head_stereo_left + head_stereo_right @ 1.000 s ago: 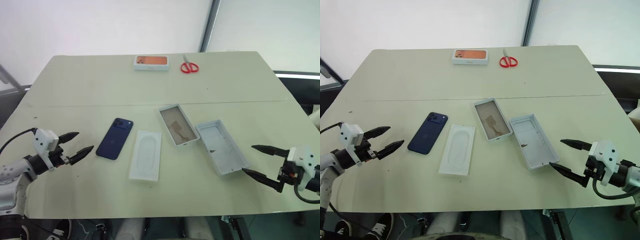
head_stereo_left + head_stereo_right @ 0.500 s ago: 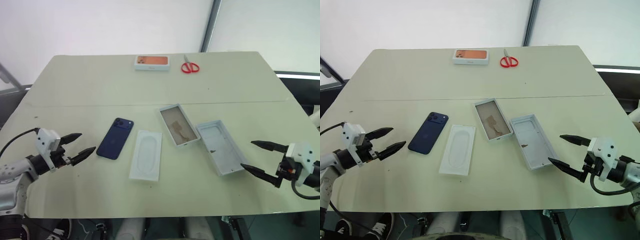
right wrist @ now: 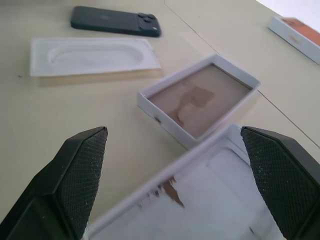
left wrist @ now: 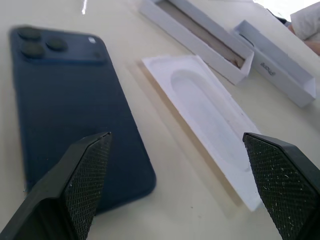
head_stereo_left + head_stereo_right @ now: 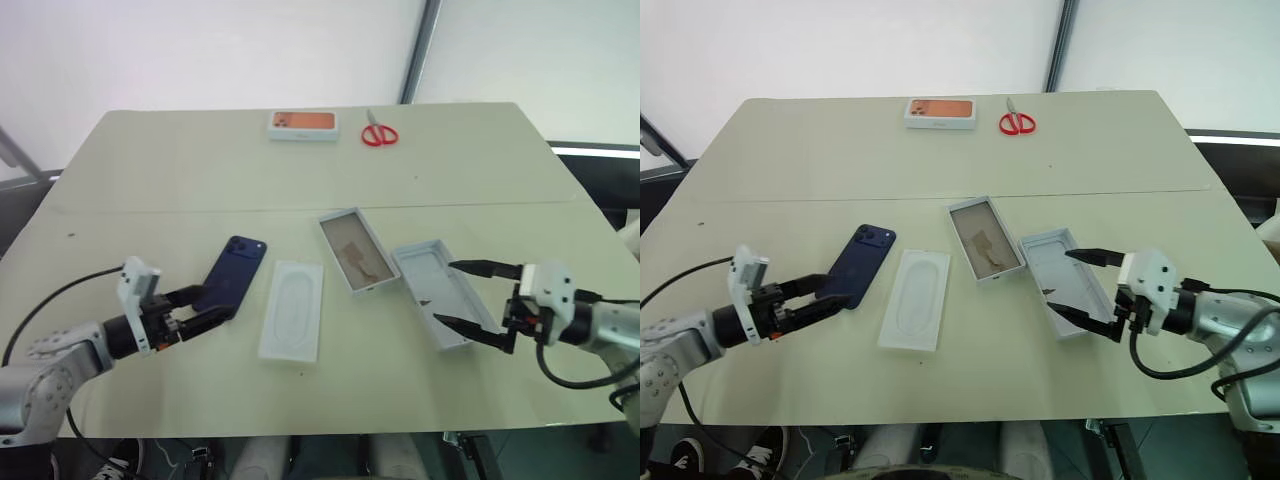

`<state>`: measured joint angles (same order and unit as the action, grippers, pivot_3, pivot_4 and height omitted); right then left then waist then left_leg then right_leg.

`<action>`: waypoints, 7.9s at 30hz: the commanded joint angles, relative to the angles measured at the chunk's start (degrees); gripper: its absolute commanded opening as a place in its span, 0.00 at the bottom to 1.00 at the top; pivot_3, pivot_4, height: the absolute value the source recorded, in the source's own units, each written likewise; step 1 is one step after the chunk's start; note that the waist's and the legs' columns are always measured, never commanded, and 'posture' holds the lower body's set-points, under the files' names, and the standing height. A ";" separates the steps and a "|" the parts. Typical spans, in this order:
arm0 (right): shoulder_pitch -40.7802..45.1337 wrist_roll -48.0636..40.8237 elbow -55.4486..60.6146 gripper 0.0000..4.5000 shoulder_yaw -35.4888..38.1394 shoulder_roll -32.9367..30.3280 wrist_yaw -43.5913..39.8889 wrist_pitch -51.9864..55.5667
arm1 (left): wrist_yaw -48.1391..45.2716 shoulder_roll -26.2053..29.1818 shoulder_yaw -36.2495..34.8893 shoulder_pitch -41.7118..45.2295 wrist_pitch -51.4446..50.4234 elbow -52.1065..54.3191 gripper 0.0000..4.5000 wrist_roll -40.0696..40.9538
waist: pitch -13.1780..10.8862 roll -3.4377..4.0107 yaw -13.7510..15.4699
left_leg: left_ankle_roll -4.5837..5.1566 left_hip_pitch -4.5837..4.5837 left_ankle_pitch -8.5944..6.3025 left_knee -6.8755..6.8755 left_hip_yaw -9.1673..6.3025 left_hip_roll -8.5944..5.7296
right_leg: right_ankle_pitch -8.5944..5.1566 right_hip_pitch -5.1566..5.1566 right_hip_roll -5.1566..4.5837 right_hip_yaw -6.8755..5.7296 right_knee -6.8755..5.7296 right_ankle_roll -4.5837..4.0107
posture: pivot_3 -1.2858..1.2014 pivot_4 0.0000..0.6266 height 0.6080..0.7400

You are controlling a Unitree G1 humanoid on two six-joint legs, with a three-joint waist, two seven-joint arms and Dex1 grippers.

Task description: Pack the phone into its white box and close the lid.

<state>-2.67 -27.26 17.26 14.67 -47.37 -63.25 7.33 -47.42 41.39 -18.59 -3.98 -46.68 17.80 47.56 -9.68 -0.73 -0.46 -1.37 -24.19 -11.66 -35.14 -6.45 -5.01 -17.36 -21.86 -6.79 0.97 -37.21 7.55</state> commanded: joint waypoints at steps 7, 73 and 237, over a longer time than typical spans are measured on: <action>3.11 0.70 0.93 0.99 -3.37 1.86 2.03 -0.11 | 13.38 -7.22 -0.23 4.56 -14.86 3.02 0.98 15.09 | 0.00 -0.01 0.28 | 0.00 -0.01 0.00 -0.03 -0.03 -0.02 | 0.01 0.01 0.01 -0.02 -0.01 0.02 | 0.52 0.24 1.00; 27.79 18.34 -21.63 1.00 -26.46 6.98 -3.89 -10.74 | 25.24 -5.35 1.28 19.29 -28.63 -15.25 0.01 28.91 | -0.05 0.02 1.04 | 0.05 0.23 -0.03 0.02 -0.01 -0.10 | -0.01 0.09 0.05 -0.08 0.12 0.01 | 0.52 0.24 1.00; 34.86 31.89 -7.81 0.01 -40.66 15.54 8.83 20.31 | -13.84 -8.03 7.40 11.27 28.92 -8.58 0.86 -15.07 | -0.10 -0.09 -0.27 | -0.18 -0.20 0.13 -0.01 -0.03 -0.07 | 0.04 -0.62 0.19 -0.01 -0.41 0.05 | 0.52 0.24 1.00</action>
<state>31.51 4.30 7.31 -26.25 -31.11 -53.61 27.18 -61.39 33.40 -10.87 6.49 -18.92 7.97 31.90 -9.78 -0.82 -0.73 -1.55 -24.39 -11.52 -35.14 -6.48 -5.08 -17.32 -22.48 -6.60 0.96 -37.63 7.60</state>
